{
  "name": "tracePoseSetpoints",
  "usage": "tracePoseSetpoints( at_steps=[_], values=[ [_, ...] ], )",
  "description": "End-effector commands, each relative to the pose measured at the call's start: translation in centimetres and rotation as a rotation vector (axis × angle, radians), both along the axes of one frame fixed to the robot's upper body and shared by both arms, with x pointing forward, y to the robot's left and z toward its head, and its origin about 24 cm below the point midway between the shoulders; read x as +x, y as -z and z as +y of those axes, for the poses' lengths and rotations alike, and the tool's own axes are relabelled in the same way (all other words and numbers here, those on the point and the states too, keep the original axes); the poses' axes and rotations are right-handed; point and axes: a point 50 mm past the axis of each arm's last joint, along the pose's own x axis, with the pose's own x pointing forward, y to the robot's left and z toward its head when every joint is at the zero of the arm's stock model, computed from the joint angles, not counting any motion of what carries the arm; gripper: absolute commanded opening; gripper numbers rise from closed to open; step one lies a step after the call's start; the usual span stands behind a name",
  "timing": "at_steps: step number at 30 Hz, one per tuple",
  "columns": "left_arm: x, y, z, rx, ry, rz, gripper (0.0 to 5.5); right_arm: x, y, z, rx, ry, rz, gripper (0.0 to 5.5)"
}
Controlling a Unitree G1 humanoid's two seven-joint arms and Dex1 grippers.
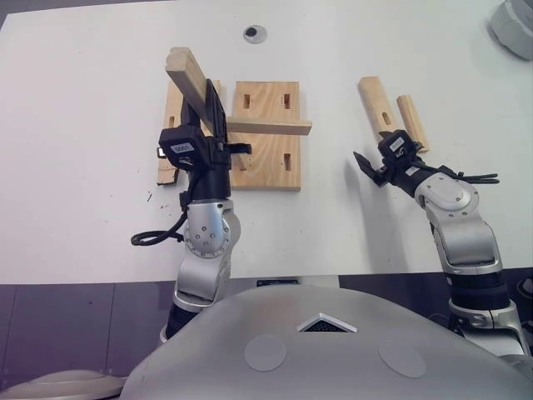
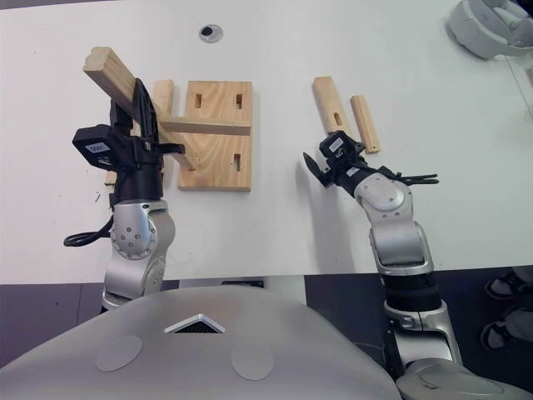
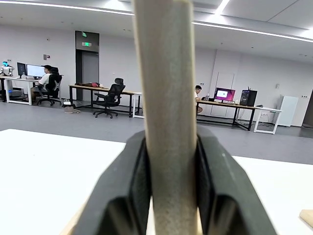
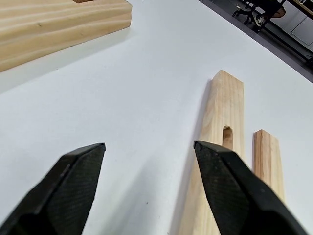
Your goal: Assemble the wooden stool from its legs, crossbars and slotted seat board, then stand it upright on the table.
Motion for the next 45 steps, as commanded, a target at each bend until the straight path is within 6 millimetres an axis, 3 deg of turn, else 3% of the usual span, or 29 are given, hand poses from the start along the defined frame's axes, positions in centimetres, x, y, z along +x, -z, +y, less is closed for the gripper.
tracePoseSetpoints(
  at_steps=[1, 4, 11, 19, 28, 31, 33, 36, 40, 45],
  values=[
    [-0.6, -0.7, -1.9, -0.135, 0.045, -0.021, 1.02, -0.1, 0.1, 0.2, 0.0, -0.002, 0.01, 3.38],
    [-0.3, -0.7, -1.6, -0.148, 0.039, -0.023, 1.02, 0.0, 0.1, 0.3, 0.002, 0.001, 0.006, 3.38],
    [-0.7, 1.7, -0.9, -0.159, -0.015, 0.101, 1.02, -0.1, 0.1, 0.2, 0.004, 0.002, 0.011, 3.38],
    [-2.3, 4.2, -2.7, -0.042, 0.066, 0.193, 1.02, -0.6, 0.1, -0.5, -0.005, 0.026, 0.028, 3.38],
    [-3.2, 6.9, -1.0, -0.081, 0.03, 0.334, 1.02, -0.4, 0.1, -0.5, -0.009, 0.033, 0.023, 3.38],
    [-2.7, 6.3, -0.8, -0.11, 0.035, 0.306, 1.02, -0.4, 0.2, -0.3, -0.004, 0.039, 0.019, 3.38],
    [-2.3, 4.9, -0.4, -0.129, 0.072, 0.238, 1.02, -0.4, 0.3, -0.1, 0.002, 0.043, 0.015, 3.38],
    [-1.6, 2.3, 0.5, -0.154, 0.119, 0.147, 1.77, -0.6, 0.5, 0.4, 0.019, 0.047, 0.006, 3.38],
    [-0.9, -1.1, 0.5, -0.1, 0.191, 0.018, 2.31, -1.2, 1.1, 1.4, 0.042, 0.055, 0.007, 3.38],
    [-1.3, -3.5, 0.8, -0.136, 0.267, -0.042, 3.15, -1.5, 1.5, 1.8, 0.06, 0.086, 0.005, 3.38]
  ],
)
